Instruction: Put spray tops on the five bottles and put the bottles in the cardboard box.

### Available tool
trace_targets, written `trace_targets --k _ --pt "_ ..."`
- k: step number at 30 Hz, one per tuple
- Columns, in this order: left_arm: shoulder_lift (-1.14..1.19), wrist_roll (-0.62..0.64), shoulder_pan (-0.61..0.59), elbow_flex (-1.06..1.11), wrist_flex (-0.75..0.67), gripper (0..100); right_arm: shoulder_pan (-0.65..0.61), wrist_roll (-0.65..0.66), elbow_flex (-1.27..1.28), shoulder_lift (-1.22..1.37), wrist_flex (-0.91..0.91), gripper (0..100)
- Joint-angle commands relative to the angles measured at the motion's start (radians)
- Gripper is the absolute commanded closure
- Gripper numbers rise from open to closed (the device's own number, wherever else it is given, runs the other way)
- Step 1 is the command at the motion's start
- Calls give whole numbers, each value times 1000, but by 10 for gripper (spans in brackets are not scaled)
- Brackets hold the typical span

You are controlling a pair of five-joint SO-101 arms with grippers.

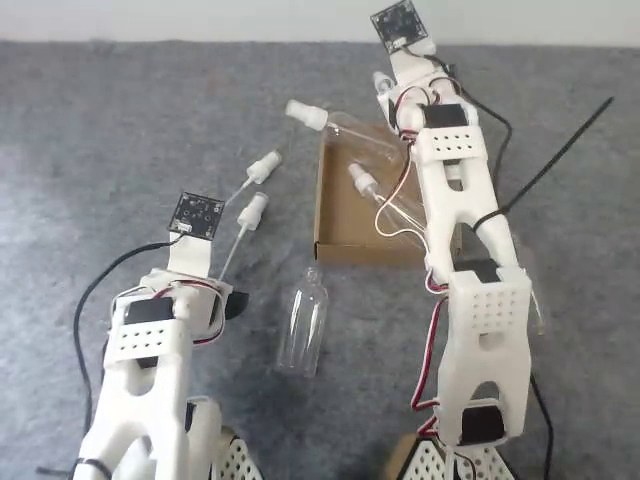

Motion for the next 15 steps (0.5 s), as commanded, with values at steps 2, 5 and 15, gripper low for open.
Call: trace_targets --k 2,5,15 --pt "-32 -11 3 -7 -23 693 -8 -9 -80 -1 -13 666" --pt "-32 -11 3 -7 -23 693 -8 -9 -80 12 -13 666" --pt "-34 -11 2 -7 -23 693 -7 25 -64 41 -12 667"
